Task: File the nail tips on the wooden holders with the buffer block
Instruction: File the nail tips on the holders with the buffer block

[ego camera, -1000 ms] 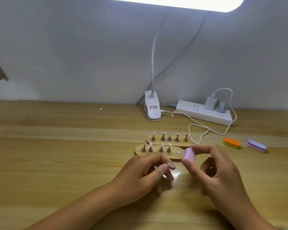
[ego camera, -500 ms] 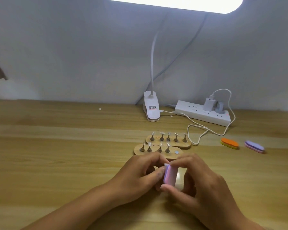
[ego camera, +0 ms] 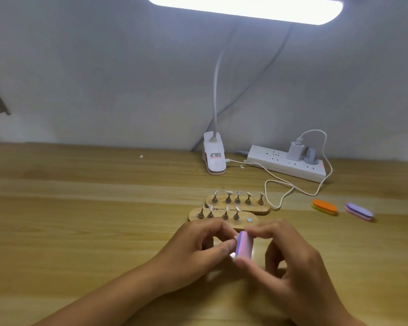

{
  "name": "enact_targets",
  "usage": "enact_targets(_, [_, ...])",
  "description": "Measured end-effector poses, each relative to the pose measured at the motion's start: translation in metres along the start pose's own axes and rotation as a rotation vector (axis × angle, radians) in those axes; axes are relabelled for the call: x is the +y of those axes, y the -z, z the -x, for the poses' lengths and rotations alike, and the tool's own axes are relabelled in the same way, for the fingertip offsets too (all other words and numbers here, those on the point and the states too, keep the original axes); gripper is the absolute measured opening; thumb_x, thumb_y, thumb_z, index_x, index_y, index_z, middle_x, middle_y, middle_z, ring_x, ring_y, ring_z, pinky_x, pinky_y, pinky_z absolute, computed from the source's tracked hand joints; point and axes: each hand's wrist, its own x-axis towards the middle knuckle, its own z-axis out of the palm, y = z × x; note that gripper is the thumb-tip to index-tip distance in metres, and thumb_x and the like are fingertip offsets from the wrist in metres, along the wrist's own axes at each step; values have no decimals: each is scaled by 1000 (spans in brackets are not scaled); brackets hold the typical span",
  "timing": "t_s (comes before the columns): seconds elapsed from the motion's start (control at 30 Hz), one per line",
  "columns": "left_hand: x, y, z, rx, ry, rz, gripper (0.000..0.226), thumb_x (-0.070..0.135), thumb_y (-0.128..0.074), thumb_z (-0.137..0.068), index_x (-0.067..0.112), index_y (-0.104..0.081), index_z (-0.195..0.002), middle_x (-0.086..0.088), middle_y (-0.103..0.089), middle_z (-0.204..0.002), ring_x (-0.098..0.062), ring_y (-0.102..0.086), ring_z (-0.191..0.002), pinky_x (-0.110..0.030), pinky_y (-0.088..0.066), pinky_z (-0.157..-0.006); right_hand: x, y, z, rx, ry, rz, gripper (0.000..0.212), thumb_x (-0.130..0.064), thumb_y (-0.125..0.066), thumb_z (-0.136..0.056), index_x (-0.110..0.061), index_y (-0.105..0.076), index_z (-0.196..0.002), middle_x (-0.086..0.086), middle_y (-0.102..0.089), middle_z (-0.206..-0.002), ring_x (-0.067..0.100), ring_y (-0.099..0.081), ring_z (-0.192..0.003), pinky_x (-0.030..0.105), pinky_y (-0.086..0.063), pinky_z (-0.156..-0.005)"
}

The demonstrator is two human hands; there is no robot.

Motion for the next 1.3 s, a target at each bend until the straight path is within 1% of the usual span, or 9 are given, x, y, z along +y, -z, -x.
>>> enact_targets(0.17, [1,0,-1,10,-3,62,11,23,-62,-95,30,-70,-95,27,-62,-67,-1,-38,-44,-18,-30,-44,1,3,-2,39,-111,-29,35,-59,-65,-72,-31,-62,-93,-21,-57,-87,6,-53,-48,17,-40,-47])
enact_targets(0.33, [2,2,-1,-9,-2,89,12,19,-61,-96,28,-70,-96,27,-62,-64,2,-45,-42,-14,-36,-46,-2,-2,2,-21,35,-31,39,-54,-73,-73,-24,-63,-96,-16,-59,-94,5,-51,-45,25,-43,-40])
enact_targets(0.47, [2,2,-1,-2,3,93,10,24,-65,-93,32,-72,-94,23,-63,-66,0,-47,-44,-17,-36,-46,1,4,-3,56,-106,-28,34,-49,-76,-69,-28,-63,-92,-19,-56,-82,6,-52,-47,20,-42,-44])
enact_targets(0.6, [2,2,-1,-16,-19,49,18,18,-64,-93,35,-70,-94,25,-62,-68,2,-47,-46,-12,-33,-50,-4,-1,0,-19,34,-36,38,-53,-73,-75,-21,-67,-95,-15,-59,-90,5,-51,-45,25,-43,-39])
enact_targets(0.73, [1,1,-1,9,-3,26,10,19,-69,-92,27,-74,-92,23,-60,-66,0,-41,-50,-13,-31,-51,-1,6,-4,38,-133,-78,34,-58,-68,-71,-29,-65,-90,-17,-57,-81,6,-52,-48,15,-39,-47])
enact_targets(0.87, [0,-1,1,14,-46,-61,20,20,-69,-88,40,-69,-85,24,-59,-76,-1,-43,-58,-11,-31,-57,-5,0,0,-40,14,-41,39,-58,-68,-78,-23,-68,-94,-15,-59,-89,6,-50,-45,25,-43,-40])
enact_targets(1.03, [-2,-1,0,55,-45,-54,6,23,-70,-90,18,-73,-91,24,-57,-68,-1,-42,-50,-10,-30,-53,0,6,-4,20,-133,-40,33,-53,-71,-72,-26,-66,-90,-19,-56,-83,6,-52,-49,15,-39,-48])
enact_targets(1.13, [-1,-1,0,35,-55,-80,6,19,-68,-89,16,-73,-92,24,-58,-72,-1,-45,-53,-12,-31,-55,-5,0,-1,-34,14,-14,36,-55,-71,-76,-23,-67,-92,-16,-56,-86,4,-49,-45,22,-42,-42])
enact_targets(1.3, [0,0,-2,38,-36,-62,10,19,-66,-92,15,-75,-96,26,-58,-63,0,-45,-47,-12,-31,-51,-1,4,-5,22,-170,-60,39,-63,-62,-71,-29,-64,-88,-21,-57,-83,6,-51,-49,12,-36,-49])
